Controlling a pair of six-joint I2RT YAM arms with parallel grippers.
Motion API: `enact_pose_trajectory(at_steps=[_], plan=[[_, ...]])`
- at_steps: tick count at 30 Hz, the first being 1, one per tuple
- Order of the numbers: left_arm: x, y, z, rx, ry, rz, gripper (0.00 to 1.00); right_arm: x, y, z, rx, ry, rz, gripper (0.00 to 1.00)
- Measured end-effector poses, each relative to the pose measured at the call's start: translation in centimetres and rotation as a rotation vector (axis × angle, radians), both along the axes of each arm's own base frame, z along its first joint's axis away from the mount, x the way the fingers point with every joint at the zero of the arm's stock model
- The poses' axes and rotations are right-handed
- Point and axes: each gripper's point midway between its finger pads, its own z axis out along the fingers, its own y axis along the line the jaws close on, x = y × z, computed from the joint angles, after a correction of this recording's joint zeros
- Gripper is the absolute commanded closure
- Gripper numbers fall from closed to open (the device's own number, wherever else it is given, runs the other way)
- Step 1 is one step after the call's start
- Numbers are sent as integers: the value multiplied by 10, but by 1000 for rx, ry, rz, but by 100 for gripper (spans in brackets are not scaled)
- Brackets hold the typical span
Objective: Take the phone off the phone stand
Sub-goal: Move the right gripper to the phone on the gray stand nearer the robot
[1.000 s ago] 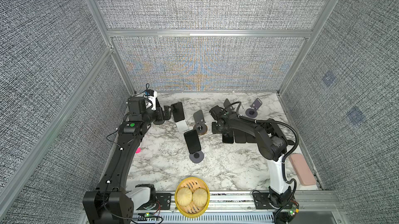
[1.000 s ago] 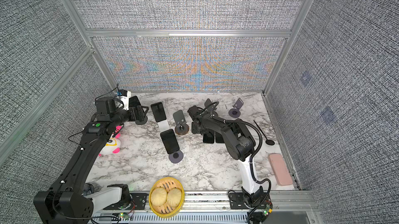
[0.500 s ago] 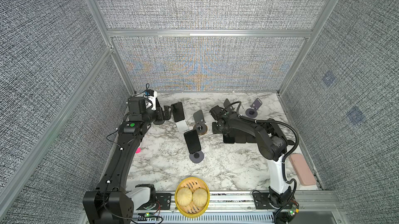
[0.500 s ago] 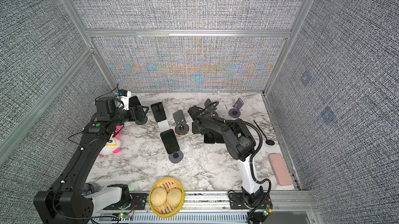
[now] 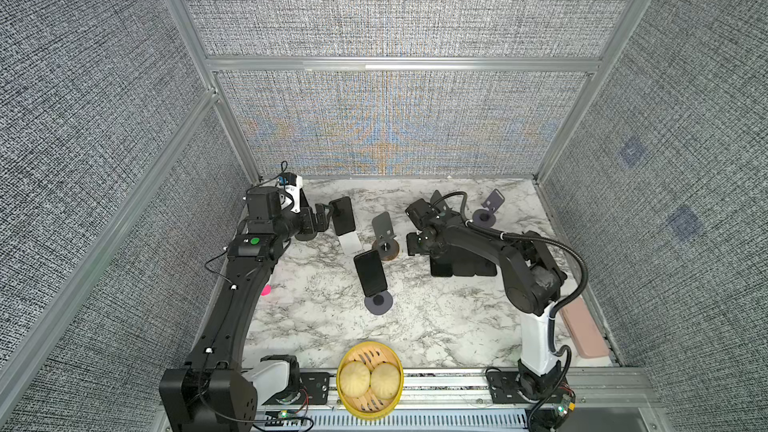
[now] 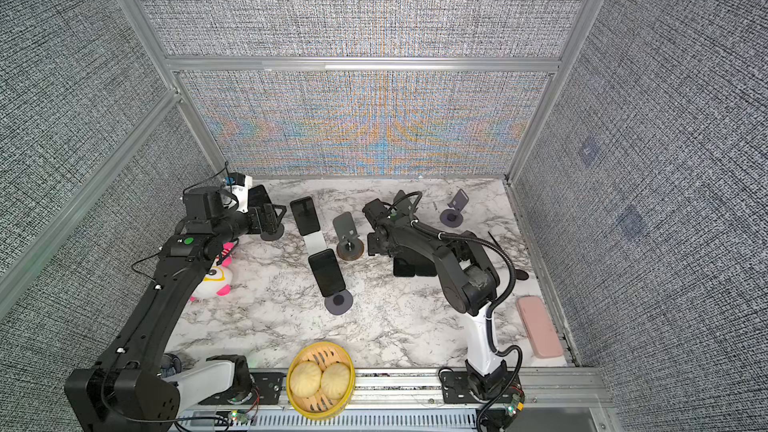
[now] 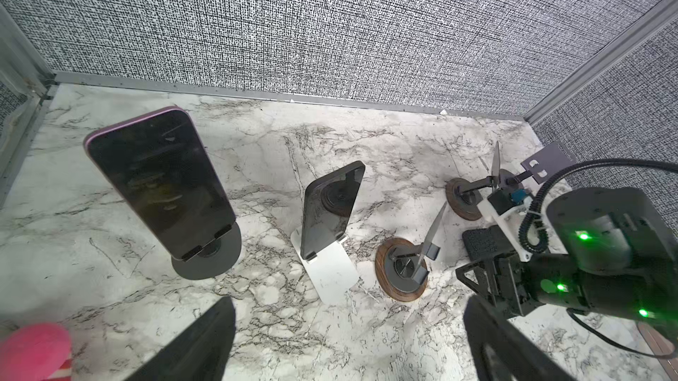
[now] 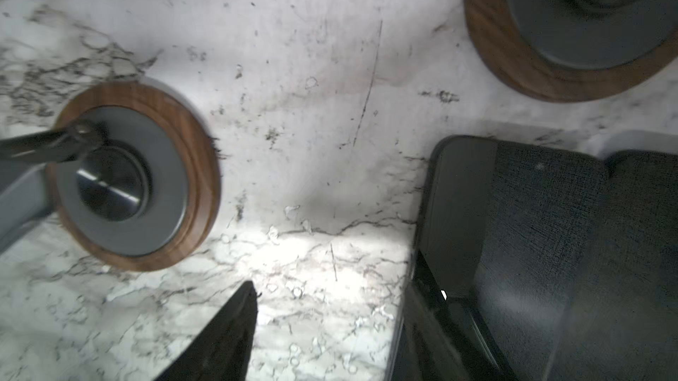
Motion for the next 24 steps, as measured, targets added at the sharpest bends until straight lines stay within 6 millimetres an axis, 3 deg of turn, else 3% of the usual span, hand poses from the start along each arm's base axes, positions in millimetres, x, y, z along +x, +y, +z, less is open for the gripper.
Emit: enact_pose_trajectory(at_steps=[5, 9, 18, 24], plan=[[3, 4, -3, 16, 5, 17, 2, -20, 2, 31, 17, -49, 56, 21], [4, 4, -7, 22, 16, 17, 2, -44, 8, 58, 6, -115, 121, 1], [5, 8, -11, 50, 18, 31, 2, -103, 40, 119, 13, -315, 258, 1], [5, 8, -11, 50, 18, 31, 2, -144, 91, 137, 93, -430, 397, 1]])
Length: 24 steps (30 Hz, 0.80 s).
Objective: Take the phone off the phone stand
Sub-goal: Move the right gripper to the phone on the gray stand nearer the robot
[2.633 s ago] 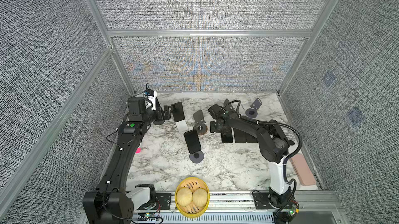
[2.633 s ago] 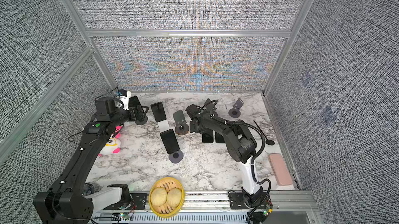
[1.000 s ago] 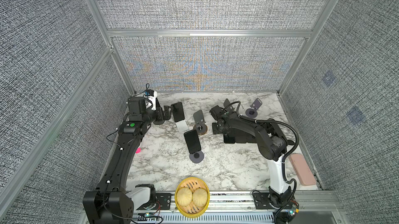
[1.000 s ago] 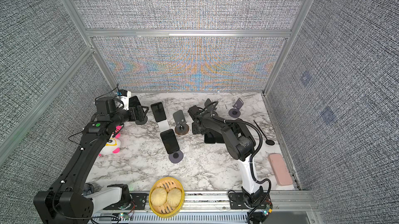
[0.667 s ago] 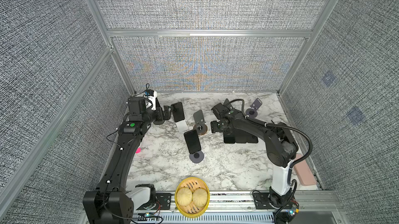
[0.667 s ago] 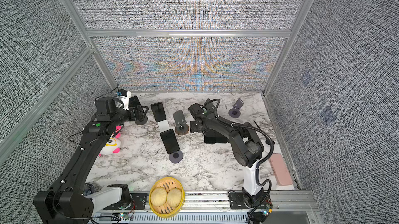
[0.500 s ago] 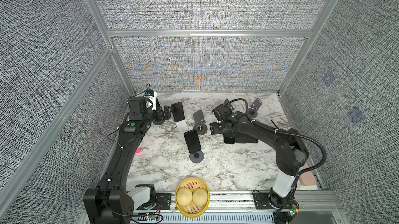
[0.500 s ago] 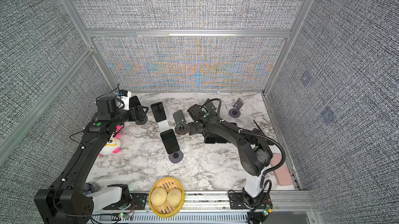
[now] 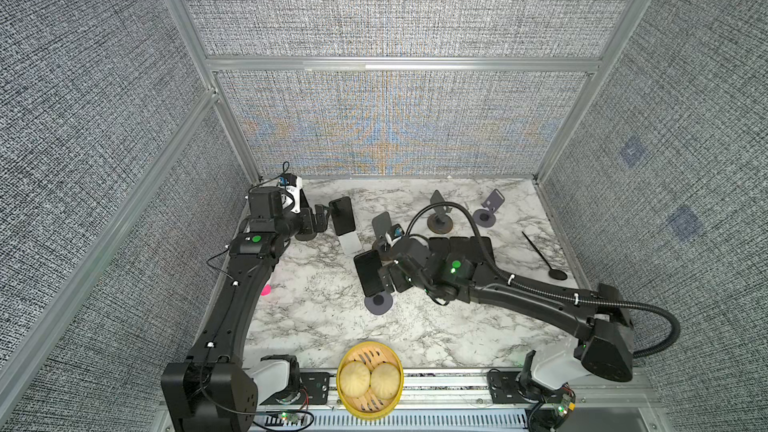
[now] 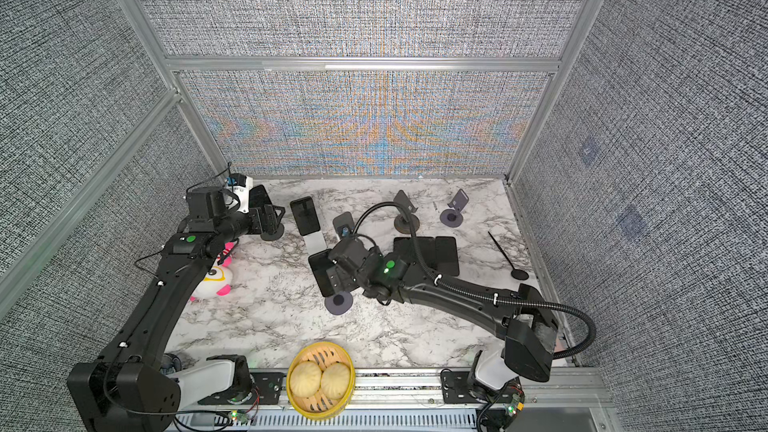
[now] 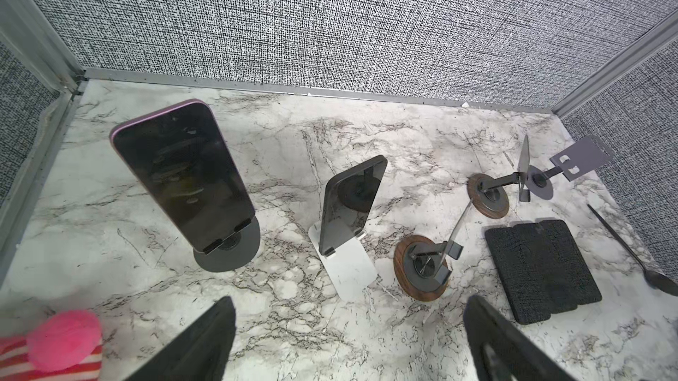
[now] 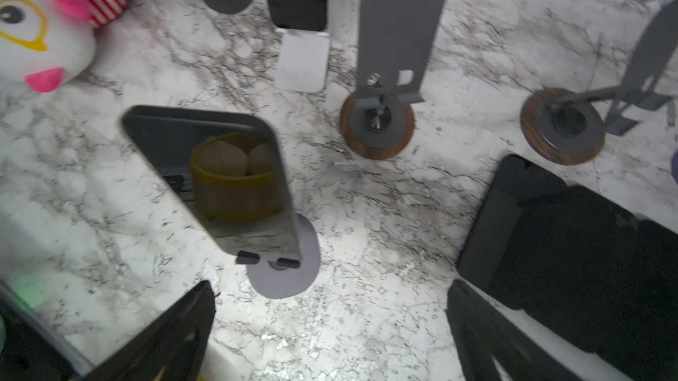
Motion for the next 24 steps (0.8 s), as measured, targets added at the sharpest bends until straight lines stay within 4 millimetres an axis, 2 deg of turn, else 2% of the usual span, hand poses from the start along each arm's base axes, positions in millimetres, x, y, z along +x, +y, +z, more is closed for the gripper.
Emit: enact_pose_trajectory(at_steps=[5, 9, 17, 24], plan=[[0, 0, 0, 0, 0, 0, 2, -22, 35, -7, 56, -57, 70, 1], [0, 1, 0, 3, -1, 4, 2, -26, 54, -20, 64, -89, 76, 1], [0, 1, 0, 3, -1, 4, 2, -6, 68, -29, 104, -151, 4, 2], [-1, 1, 2, 1, -7, 2, 2, 8, 65, -28, 143, -156, -60, 2]])
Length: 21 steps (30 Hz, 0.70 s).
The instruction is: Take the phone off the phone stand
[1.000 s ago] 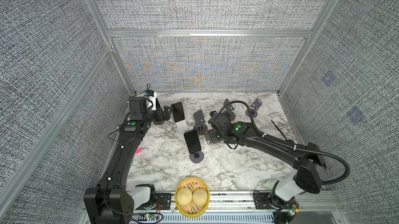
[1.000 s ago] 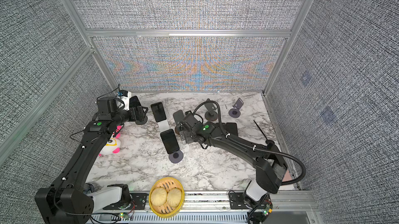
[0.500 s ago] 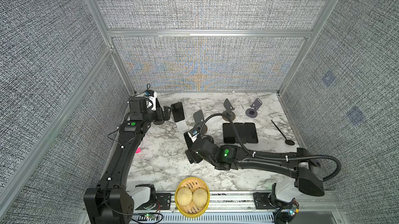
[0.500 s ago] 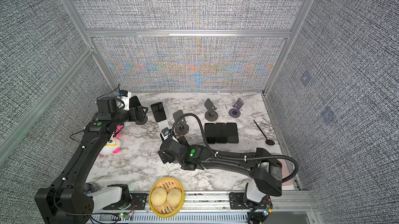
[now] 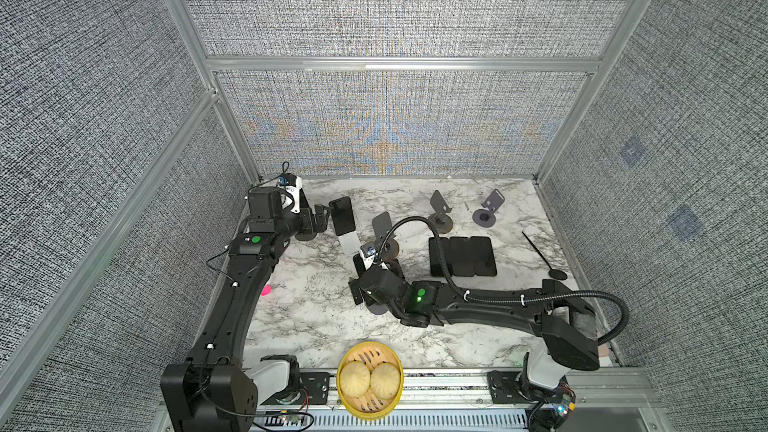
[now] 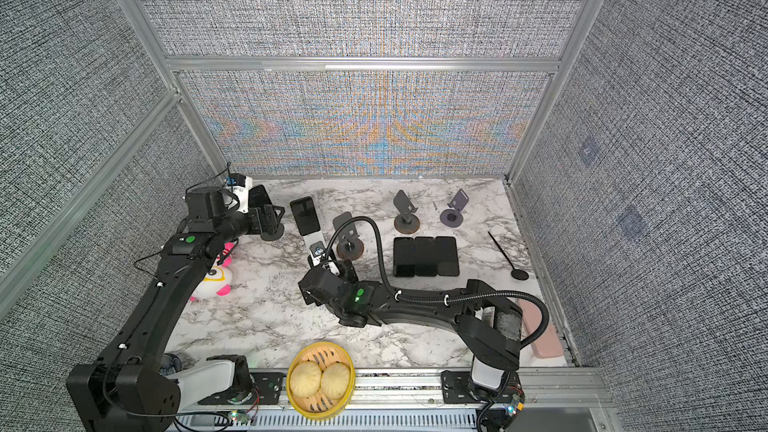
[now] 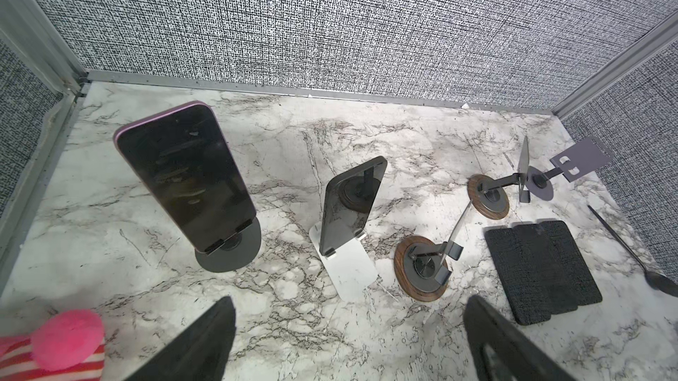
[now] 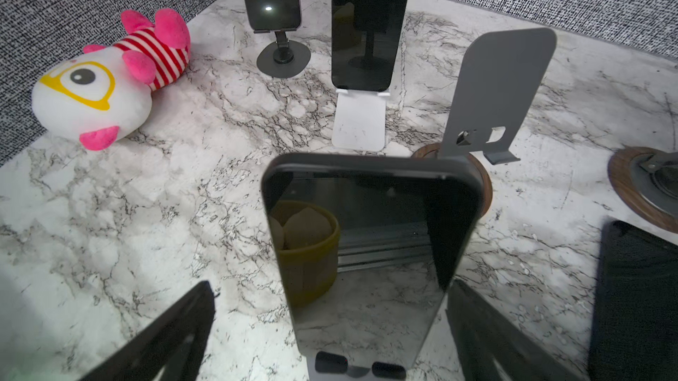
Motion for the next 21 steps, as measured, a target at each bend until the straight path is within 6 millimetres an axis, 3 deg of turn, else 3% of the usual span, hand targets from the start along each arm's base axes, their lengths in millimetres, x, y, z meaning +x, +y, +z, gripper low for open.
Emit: enact_pose_trajectory(at_steps=[11, 21], plan=[[-1, 0, 1, -1, -3, -1, 2, 15, -1, -4, 21, 18, -43, 5], [-1, 0, 1, 0, -3, 0, 2, 19, 0, -13, 12, 34, -47, 19]])
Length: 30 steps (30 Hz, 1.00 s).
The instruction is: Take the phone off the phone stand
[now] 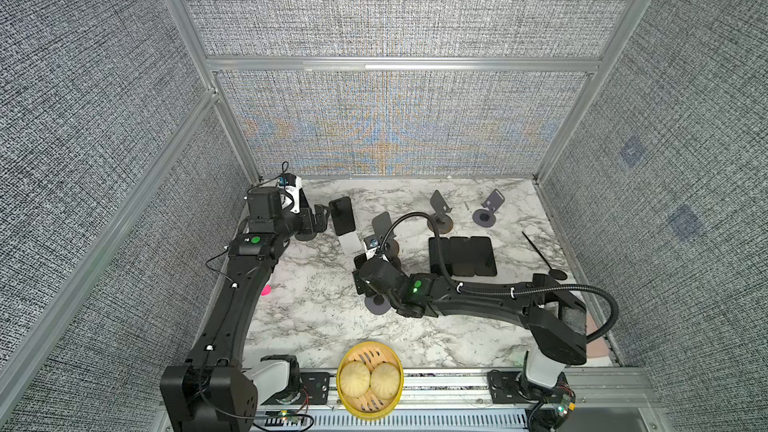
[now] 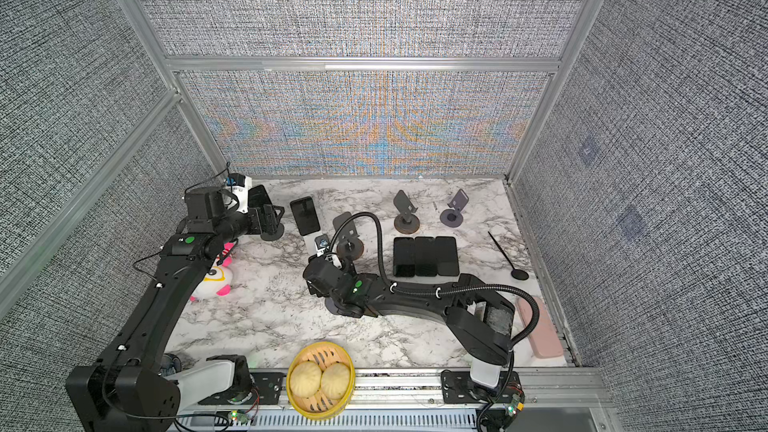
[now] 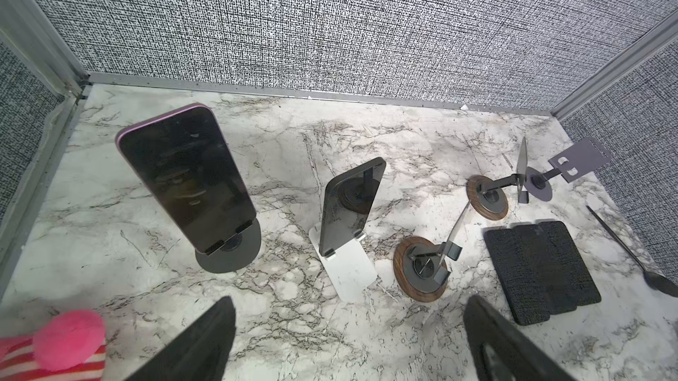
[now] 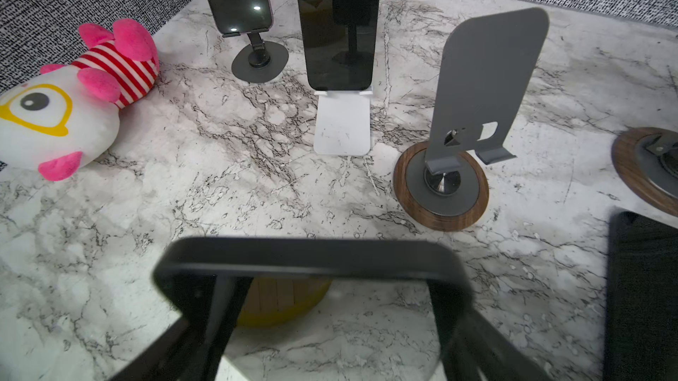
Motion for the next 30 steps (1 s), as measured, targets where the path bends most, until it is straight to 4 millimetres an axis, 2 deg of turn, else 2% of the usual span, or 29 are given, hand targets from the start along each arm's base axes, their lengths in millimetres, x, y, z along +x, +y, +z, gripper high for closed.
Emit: enact_pose_trajectory(at_steps=[9, 19, 24, 30], plan=[[0, 0, 0, 0, 0, 0, 2, 3, -1, -2, 4, -4, -8, 30], [0, 0, 0, 0, 0, 0, 2, 3, -3, 3, 8, -3, -12, 33], [0, 0, 0, 0, 0, 0, 2, 1, -7, 11, 11, -2, -10, 35], [0, 0, 0, 0, 0, 0, 2, -2, -13, 30, 23, 0, -5, 35]])
